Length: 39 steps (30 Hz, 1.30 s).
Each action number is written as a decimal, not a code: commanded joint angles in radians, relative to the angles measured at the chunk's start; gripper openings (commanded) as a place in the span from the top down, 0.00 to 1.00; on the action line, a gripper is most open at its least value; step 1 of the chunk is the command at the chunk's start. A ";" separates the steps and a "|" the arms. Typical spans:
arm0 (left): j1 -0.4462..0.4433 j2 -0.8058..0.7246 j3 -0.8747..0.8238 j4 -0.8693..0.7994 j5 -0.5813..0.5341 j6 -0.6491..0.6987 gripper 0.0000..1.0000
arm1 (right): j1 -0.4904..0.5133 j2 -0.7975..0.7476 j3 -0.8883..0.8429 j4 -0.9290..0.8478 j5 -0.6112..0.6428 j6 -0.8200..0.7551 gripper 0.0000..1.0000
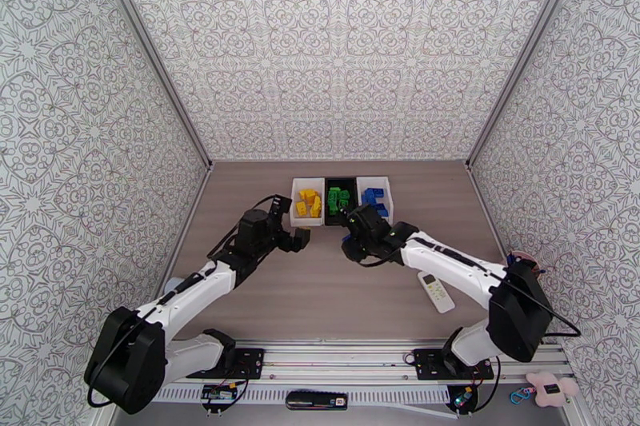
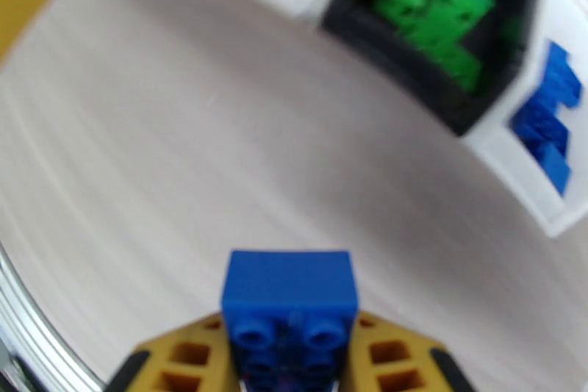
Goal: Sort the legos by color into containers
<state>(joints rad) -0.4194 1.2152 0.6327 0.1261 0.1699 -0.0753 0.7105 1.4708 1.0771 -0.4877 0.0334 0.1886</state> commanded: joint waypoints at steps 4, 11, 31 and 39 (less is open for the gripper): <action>-0.077 0.014 -0.010 0.149 0.103 0.075 0.00 | -0.125 -0.045 -0.047 0.233 0.060 0.201 0.92; -0.163 0.056 0.020 0.184 0.129 0.086 0.00 | -0.288 0.063 -0.014 0.371 -0.064 0.291 1.00; -0.197 0.087 0.087 0.134 0.143 0.129 0.00 | -0.359 0.445 0.269 0.348 0.016 0.249 0.66; -0.197 0.068 0.090 0.125 0.152 0.125 0.00 | -0.359 0.326 0.181 0.381 0.030 0.226 0.22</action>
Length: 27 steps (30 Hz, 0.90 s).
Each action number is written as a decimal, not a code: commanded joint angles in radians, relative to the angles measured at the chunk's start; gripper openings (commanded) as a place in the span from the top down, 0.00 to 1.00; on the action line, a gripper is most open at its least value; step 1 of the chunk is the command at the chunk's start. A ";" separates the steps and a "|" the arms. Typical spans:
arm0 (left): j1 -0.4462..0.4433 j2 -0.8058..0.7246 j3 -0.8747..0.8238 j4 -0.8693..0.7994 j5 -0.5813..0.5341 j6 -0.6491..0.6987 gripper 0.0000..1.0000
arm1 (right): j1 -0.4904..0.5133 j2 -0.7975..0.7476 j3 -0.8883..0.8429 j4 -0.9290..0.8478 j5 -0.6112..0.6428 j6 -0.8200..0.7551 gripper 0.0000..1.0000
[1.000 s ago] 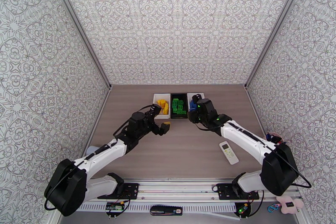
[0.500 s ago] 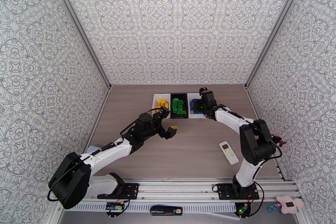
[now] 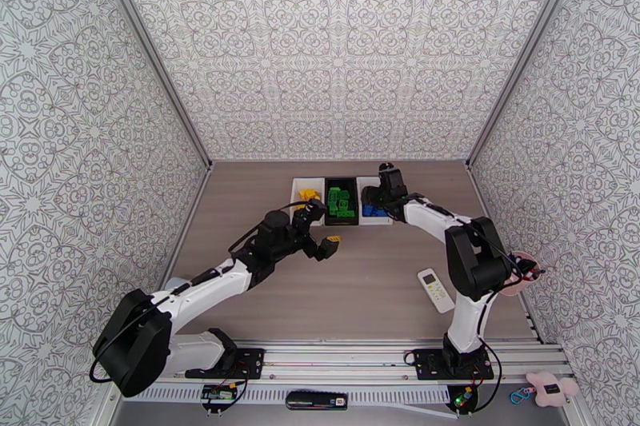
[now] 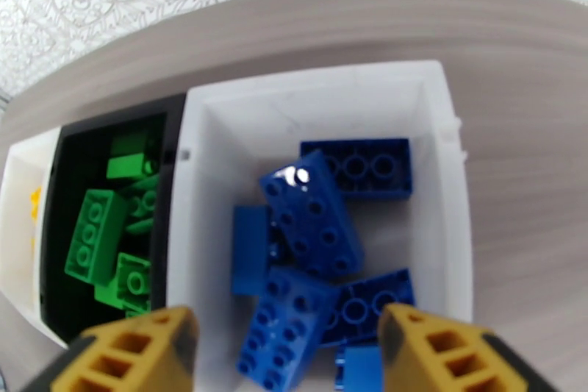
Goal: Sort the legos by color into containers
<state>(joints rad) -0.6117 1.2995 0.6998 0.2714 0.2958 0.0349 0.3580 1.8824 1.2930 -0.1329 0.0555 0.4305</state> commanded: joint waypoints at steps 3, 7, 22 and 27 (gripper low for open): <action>-0.002 -0.032 0.026 -0.033 0.043 0.016 0.00 | -0.008 -0.167 -0.098 0.029 0.007 -0.034 0.10; 0.009 -0.071 0.007 -0.044 0.059 0.026 0.00 | -0.007 -0.303 -0.200 0.033 0.030 -0.060 0.03; 0.296 -0.319 -0.213 -0.122 -0.159 0.028 0.00 | -0.010 -0.726 -0.640 0.129 0.326 -0.213 0.01; 0.370 -0.344 -0.291 -0.046 -0.284 0.049 0.00 | -0.035 -0.808 -0.789 0.290 0.423 -0.221 0.02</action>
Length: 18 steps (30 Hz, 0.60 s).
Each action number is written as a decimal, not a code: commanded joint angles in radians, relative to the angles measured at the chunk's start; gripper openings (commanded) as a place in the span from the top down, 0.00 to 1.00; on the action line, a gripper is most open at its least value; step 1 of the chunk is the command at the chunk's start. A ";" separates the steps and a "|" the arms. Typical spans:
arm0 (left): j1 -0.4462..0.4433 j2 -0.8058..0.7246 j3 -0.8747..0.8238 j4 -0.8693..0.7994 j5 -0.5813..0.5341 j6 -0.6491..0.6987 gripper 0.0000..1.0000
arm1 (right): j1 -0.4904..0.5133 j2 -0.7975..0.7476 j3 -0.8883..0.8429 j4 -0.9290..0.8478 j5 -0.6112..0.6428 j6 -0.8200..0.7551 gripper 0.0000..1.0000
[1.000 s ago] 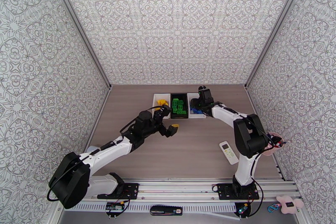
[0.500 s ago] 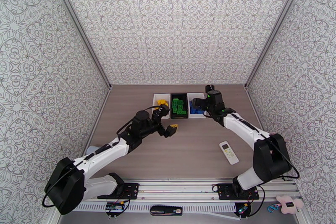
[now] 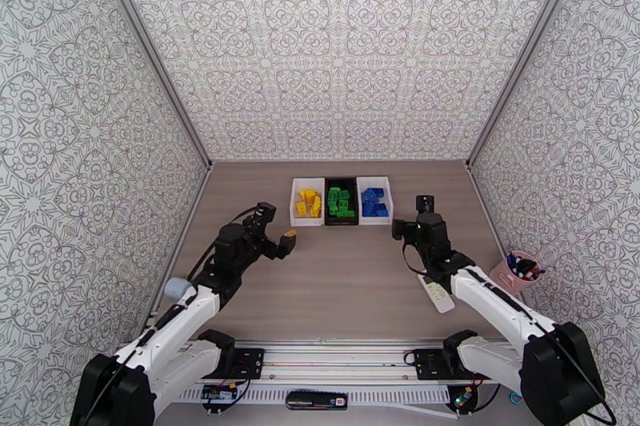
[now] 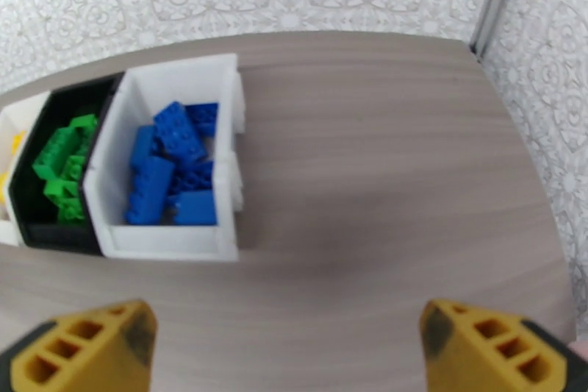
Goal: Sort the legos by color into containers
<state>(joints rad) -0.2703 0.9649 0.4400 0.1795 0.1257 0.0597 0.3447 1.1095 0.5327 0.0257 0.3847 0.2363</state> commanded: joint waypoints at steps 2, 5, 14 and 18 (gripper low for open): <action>0.057 -0.004 -0.035 0.051 -0.149 0.013 0.00 | -0.041 -0.036 -0.034 0.151 0.093 -0.039 0.02; 0.113 0.013 -0.062 0.110 -0.156 0.047 0.00 | -0.055 -0.020 -0.039 0.201 0.089 -0.110 0.01; 0.260 0.130 -0.155 0.384 -0.120 0.013 0.00 | -0.105 0.115 -0.113 0.461 0.077 -0.210 0.00; 0.281 0.223 -0.168 0.500 -0.118 -0.005 0.00 | -0.155 0.196 -0.161 0.643 0.022 -0.204 0.00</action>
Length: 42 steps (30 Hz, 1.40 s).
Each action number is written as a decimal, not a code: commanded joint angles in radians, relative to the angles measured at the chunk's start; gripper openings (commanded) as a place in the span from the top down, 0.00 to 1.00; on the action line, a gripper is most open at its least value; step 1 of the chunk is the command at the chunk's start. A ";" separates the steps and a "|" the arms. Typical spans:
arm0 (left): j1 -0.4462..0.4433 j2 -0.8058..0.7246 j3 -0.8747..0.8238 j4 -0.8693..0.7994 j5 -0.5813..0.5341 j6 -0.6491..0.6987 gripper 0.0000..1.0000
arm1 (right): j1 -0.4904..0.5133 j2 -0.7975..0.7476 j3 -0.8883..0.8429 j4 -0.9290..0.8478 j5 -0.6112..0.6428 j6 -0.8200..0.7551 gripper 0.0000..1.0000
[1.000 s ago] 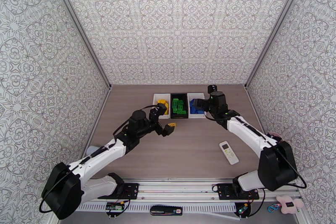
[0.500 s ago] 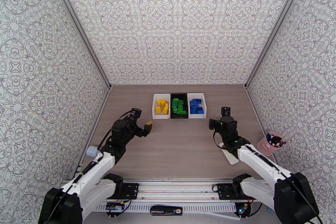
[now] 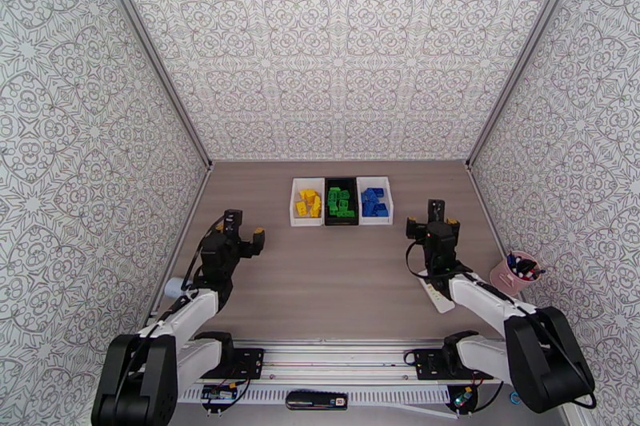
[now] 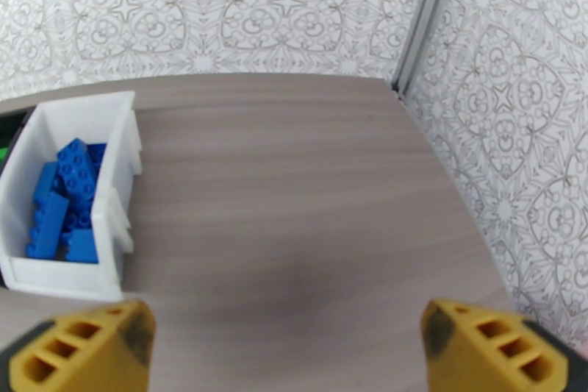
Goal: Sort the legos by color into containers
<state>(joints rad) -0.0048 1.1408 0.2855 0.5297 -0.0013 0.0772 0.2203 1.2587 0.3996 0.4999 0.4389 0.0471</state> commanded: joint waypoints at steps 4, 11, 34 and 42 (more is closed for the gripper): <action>0.030 0.141 0.004 0.250 0.012 -0.043 0.00 | -0.056 0.106 0.017 0.159 -0.054 -0.036 0.00; 0.053 0.331 0.039 0.389 0.008 -0.042 0.00 | -0.117 0.214 0.000 0.314 -0.138 -0.028 0.00; 0.092 0.389 0.119 0.282 0.026 -0.088 0.00 | -0.181 0.251 -0.013 0.347 -0.267 -0.003 0.00; 0.083 0.389 0.122 0.280 0.012 -0.082 0.00 | -0.181 0.250 -0.013 0.348 -0.268 -0.003 0.00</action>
<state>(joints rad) 0.0784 1.5246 0.3954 0.8299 0.0055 -0.0002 0.0437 1.5055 0.3939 0.8303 0.1925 0.0296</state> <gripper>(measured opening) 0.996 0.997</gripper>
